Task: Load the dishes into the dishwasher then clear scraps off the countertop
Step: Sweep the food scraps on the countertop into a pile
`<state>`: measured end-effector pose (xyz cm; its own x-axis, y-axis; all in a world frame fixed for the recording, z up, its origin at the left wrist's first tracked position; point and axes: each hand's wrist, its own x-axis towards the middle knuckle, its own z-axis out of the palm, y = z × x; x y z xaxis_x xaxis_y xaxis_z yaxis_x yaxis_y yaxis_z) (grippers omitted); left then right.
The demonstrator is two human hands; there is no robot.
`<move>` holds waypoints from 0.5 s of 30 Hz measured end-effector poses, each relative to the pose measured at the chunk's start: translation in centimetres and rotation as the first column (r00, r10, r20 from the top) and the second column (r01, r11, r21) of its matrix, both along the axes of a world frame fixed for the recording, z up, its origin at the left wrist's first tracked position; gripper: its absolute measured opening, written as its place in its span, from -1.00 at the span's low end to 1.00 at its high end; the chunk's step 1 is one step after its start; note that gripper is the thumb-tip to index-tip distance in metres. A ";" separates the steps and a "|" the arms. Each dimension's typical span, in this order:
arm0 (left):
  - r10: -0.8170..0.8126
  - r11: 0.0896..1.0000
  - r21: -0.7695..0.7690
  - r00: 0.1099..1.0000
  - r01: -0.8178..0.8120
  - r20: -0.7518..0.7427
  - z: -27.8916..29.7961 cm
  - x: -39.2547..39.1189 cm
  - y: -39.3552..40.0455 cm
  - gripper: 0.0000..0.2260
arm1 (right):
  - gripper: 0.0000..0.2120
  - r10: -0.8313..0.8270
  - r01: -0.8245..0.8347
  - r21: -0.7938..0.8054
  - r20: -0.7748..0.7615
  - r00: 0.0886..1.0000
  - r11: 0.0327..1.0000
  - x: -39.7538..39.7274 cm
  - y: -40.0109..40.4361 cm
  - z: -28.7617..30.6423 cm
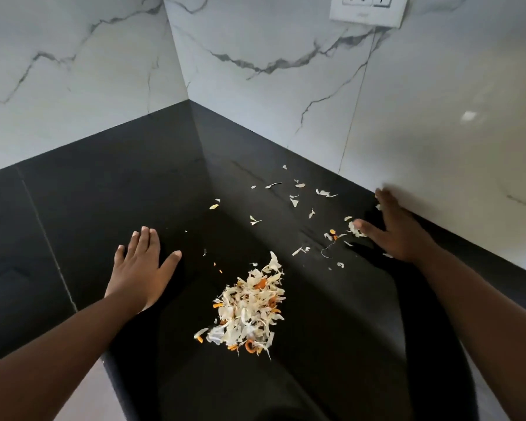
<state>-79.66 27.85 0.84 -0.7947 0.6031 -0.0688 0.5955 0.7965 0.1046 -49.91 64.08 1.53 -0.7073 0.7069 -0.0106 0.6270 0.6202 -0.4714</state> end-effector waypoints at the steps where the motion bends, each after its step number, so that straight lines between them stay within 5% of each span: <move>1: 0.002 1.000 0.004 1.000 -0.002 0.002 -0.1 -0.1 0.0 -0.33 | 0.00 0.007 -0.008 0.013 0.025 1.000 1.000 -1.1 0.2 -0.1; 11: -0.001 1.000 -0.001 1.000 0.001 0.001 -0.1 -0.2 0.0 -0.32 | -0.28 0.203 -0.203 -0.005 -0.022 0.979 0.979 -4.7 -0.3 -0.1; 15: -0.001 1.000 0.005 1.000 0.001 0.002 -0.1 -0.2 0.0 -0.32 | -0.11 0.372 -0.371 -0.006 0.019 0.928 0.928 -5.1 -5.1 0.8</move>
<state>-79.82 27.85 0.78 -0.7939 0.6043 -0.0672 0.5960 0.7954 0.1099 -55.01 59.01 2.32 -0.9189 0.3935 -0.0278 0.3607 0.8095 -0.4633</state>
